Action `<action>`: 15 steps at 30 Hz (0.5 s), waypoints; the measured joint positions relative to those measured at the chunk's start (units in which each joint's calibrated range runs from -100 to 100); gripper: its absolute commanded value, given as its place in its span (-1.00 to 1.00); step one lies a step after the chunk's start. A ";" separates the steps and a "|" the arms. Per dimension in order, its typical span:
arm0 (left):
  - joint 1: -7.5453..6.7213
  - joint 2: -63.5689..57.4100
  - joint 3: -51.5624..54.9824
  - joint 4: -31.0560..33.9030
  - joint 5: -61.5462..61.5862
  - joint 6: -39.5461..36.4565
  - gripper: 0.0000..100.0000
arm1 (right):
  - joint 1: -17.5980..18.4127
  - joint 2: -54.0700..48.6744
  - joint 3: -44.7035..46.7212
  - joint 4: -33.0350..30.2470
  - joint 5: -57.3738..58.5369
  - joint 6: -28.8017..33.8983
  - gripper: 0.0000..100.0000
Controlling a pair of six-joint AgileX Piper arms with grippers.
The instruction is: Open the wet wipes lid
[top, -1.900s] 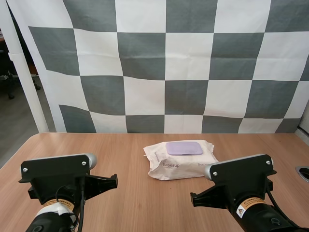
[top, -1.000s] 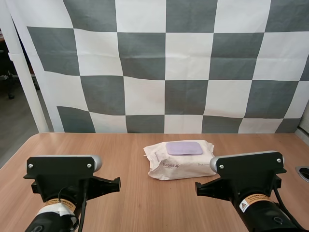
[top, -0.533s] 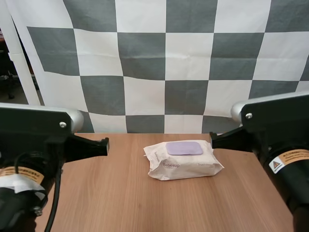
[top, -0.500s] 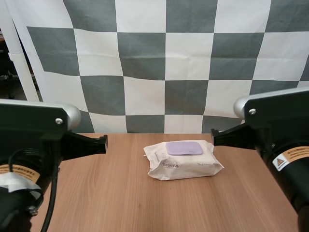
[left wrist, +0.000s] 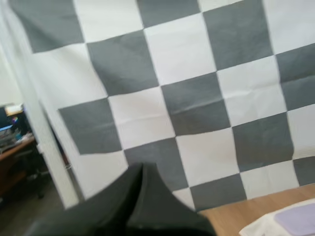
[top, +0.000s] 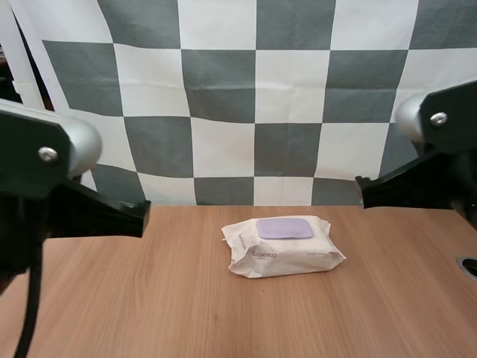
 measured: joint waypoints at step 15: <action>0.00 27.00 1.11 -11.77 12.50 18.19 1.00 | 0.00 20.99 -0.89 -2.39 13.56 -8.53 1.00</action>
